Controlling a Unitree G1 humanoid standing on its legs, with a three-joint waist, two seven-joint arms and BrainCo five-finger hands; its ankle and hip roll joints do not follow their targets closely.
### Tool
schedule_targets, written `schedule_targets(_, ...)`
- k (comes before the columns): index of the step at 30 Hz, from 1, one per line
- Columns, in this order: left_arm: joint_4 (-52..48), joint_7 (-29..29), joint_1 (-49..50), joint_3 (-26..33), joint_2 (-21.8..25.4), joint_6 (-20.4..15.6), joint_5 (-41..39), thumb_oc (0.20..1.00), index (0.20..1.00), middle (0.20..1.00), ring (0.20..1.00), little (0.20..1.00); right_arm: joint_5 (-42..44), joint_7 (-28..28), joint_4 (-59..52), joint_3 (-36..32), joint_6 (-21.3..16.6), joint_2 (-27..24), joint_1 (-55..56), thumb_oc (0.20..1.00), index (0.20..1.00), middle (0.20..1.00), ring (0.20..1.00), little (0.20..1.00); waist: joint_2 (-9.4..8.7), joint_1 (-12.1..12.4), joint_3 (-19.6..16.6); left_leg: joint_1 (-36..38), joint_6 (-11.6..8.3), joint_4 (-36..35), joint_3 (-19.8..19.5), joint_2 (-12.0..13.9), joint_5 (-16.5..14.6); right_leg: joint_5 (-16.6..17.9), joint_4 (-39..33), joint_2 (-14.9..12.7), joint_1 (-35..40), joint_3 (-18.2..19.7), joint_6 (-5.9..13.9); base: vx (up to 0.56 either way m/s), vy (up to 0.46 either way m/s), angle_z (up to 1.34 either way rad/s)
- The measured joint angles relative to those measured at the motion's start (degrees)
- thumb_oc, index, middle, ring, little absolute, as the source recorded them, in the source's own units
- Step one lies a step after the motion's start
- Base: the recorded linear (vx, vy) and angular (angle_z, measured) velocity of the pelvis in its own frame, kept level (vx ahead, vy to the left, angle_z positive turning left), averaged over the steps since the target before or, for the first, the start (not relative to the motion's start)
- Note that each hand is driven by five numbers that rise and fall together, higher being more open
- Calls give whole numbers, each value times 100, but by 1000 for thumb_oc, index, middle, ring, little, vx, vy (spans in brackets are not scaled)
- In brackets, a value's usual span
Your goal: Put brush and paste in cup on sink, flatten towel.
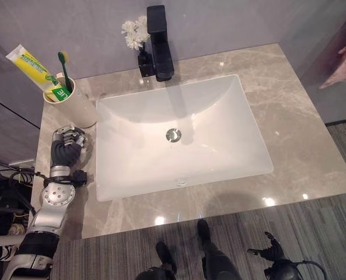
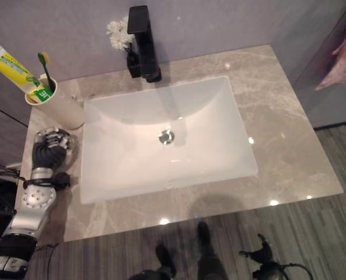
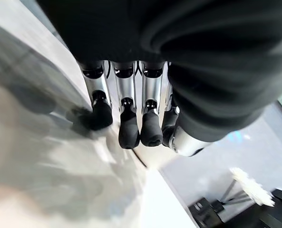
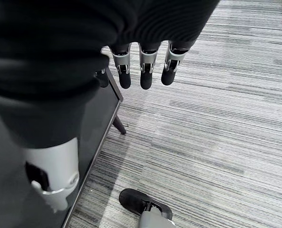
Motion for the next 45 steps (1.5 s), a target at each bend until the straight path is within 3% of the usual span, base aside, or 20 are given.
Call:
schedule_targets(8, 664, 57, -769, -238, 111, 45, 249, 200, 200, 200, 200, 200, 116, 12, 104, 11, 1, 50, 19, 1000, 1000, 1000, 1000, 1000, 13, -31, -8, 10, 0, -19, 10, 1, 1, 4, -13, 4, -2, 19, -4, 4, -2, -1)
schedule_targets(19, 1370, 310, -1094, -317, 345, 215, 366, 200, 200, 200, 200, 200, 151, 21, 154, 45, -52, 40, -3, 1000, 1000, 1000, 1000, 1000, 8, -43, -8, 0, -8, -25, 148, 25, -5, 33, -12, 57, -67, 143, -13, 12, -7, -5)
schedule_targets(28, 1757, 281, -1624, -673, 734, 260, 439, 200, 200, 200, 200, 200, 154, 23, 21, 170, -63, 23, -9, 1000, 1000, 1000, 1000, 1000, -24, -61, -8, -182, -9, 1, 149, 18, 6, 100, 37, 54, -255, 144, -34, 0, 0, 0)
schedule_targets(36, 1770, 180, -1634, -683, 771, 267, 551, 200, 200, 200, 200, 200, 153, 24, -4, 169, -79, 23, -18, 1000, 1000, 1000, 1000, 1000, -32, -60, -3, -179, -9, -23, 137, 15, 6, 99, 36, 44, -246, 114, -33, 0, 0, 0)
schedule_targets(45, 1594, -28, -1328, -834, 1312, 268, 958, 200, 200, 200, 200, 200, 152, 25, -13, 148, -110, 11, -28, 1000, 1000, 1000, 1000, 1000, -27, -41, 2, -178, -10, -21, 143, 14, 5, 94, 35, 43, -248, 114, -29, 0, 0, 0)
